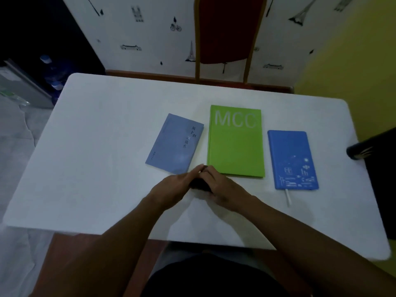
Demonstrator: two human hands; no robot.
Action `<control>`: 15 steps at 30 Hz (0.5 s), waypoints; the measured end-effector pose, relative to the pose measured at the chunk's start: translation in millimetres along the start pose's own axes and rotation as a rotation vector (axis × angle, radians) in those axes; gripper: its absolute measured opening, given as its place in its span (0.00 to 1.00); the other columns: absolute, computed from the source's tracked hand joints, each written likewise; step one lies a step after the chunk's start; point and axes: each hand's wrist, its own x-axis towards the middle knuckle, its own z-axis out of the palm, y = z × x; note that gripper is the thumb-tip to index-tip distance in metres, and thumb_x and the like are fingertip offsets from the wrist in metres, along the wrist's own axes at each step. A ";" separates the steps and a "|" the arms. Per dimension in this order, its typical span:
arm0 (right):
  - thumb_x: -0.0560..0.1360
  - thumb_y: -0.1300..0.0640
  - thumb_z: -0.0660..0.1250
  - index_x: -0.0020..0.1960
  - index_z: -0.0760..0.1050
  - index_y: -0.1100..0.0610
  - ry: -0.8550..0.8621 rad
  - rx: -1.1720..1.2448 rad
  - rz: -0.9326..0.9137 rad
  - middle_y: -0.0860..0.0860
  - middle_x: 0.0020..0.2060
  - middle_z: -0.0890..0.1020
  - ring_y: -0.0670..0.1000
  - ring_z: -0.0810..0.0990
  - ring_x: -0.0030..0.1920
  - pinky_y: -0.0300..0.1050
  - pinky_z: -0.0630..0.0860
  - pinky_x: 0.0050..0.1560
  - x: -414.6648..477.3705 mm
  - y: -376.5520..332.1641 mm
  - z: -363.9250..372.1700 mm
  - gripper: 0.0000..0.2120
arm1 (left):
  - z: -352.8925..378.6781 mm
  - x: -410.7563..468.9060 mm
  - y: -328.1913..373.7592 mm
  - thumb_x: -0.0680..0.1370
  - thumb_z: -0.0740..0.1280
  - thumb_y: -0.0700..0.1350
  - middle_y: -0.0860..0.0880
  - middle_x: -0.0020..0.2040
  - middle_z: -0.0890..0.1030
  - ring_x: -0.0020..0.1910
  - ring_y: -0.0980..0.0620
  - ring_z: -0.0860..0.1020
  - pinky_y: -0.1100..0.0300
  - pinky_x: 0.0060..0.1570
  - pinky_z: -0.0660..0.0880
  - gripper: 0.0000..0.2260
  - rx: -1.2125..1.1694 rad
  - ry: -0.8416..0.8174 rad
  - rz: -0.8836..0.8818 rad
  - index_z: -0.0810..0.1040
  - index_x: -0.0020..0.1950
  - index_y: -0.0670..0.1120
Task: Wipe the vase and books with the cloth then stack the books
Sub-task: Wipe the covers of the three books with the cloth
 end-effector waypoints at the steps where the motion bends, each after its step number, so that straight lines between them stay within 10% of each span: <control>1: 0.72 0.71 0.67 0.69 0.71 0.63 0.026 -0.030 0.029 0.61 0.61 0.76 0.61 0.78 0.55 0.52 0.80 0.52 -12.1 1.7 -2.7 0.25 | -3.2 2.6 6.5 0.83 0.61 0.40 0.41 0.62 0.82 0.51 0.38 0.82 0.46 0.46 0.80 0.31 0.018 -0.068 -0.011 0.52 0.81 0.57; 6: 0.75 0.64 0.59 0.65 0.78 0.62 0.150 -0.222 0.100 0.60 0.54 0.84 0.61 0.82 0.51 0.56 0.82 0.53 -44.9 13.6 -24.0 0.21 | -13.8 18.8 37.9 0.84 0.61 0.44 0.43 0.64 0.81 0.54 0.41 0.81 0.48 0.48 0.79 0.18 0.029 -0.130 0.017 0.67 0.74 0.51; 12: 0.80 0.67 0.59 0.69 0.77 0.64 0.350 -0.322 0.137 0.62 0.64 0.81 0.61 0.80 0.67 0.57 0.77 0.68 -67.7 19.8 -54.2 0.19 | -19.7 21.4 57.5 0.86 0.57 0.45 0.49 0.82 0.62 0.77 0.40 0.66 0.44 0.61 0.76 0.22 0.054 -0.003 0.096 0.60 0.81 0.48; 15: 0.78 0.64 0.63 0.70 0.77 0.62 0.264 -0.311 0.089 0.60 0.67 0.80 0.60 0.79 0.69 0.55 0.78 0.67 -95.4 22.1 -37.9 0.20 | -2.8 11.1 57.0 0.85 0.58 0.46 0.45 0.79 0.67 0.76 0.39 0.67 0.46 0.64 0.74 0.22 0.040 -0.065 0.180 0.63 0.80 0.45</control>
